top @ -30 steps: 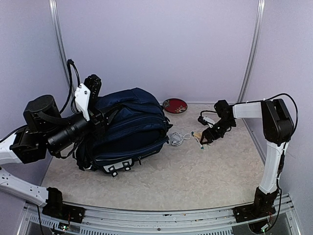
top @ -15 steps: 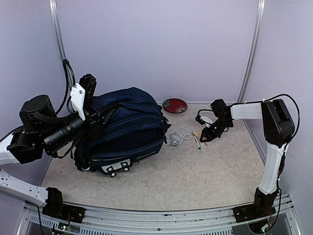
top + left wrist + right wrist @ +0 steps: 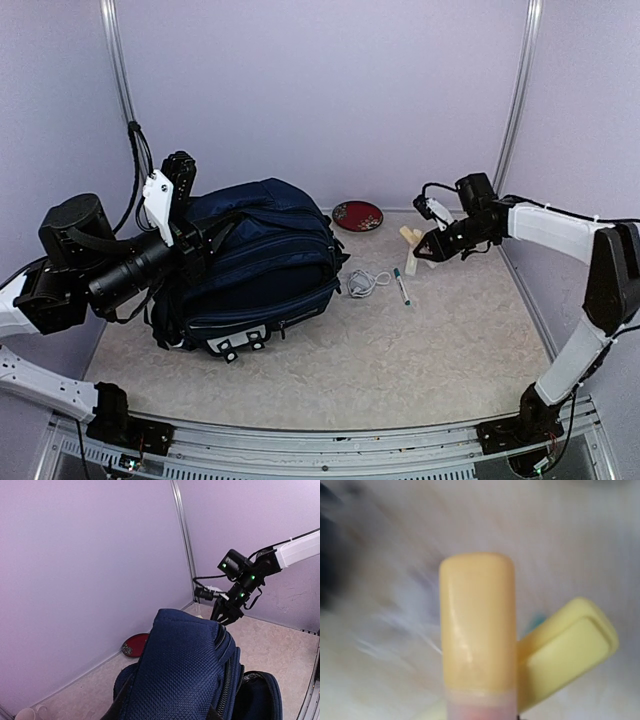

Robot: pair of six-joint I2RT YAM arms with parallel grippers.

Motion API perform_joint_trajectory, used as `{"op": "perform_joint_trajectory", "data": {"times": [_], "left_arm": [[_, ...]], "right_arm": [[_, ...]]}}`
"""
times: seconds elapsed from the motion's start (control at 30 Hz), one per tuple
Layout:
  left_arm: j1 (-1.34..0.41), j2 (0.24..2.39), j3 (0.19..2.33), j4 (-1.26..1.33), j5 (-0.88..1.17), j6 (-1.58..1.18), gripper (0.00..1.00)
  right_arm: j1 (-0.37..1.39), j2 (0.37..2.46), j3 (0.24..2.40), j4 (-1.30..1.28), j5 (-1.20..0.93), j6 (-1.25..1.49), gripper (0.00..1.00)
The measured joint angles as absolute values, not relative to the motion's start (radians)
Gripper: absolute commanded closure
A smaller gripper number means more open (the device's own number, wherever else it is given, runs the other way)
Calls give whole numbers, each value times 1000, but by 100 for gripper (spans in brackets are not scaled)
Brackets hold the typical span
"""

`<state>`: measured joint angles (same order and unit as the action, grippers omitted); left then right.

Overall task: Pack the student bag
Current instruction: Pick up the pen from the center of the board, then place the pen at the center of the board.

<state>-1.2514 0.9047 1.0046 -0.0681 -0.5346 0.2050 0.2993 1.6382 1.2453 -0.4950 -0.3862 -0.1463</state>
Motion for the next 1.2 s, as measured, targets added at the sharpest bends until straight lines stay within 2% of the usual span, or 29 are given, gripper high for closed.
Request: {"op": "perform_joint_trajectory", "data": {"times": [0.1,0.23,0.4,0.67,0.9,1.1,1.2], "left_arm": [[-1250,906,1005,-68,-530,205,100],[-1250,910,1005,-67,-524,205,100],[-1250,920,1005,-59,-516,205,100],[-1250,920,1005,-58,-513,205,100],[-1250,920,1005,-58,-512,206,100],[-1247,921,1005,-57,-512,206,100],[-1246,920,1005,-57,-512,206,100]], "right_arm": [[329,1455,1230,-386,-505,-118,100],[403,1317,1206,-250,-617,-82,100],[439,1249,1205,-150,-702,-35,100],[445,1320,1116,-202,-620,-9,100],[482,1467,904,-265,-491,56,100],[533,1617,878,-266,-408,97,100],[569,1683,878,-277,-331,113,94]]}}
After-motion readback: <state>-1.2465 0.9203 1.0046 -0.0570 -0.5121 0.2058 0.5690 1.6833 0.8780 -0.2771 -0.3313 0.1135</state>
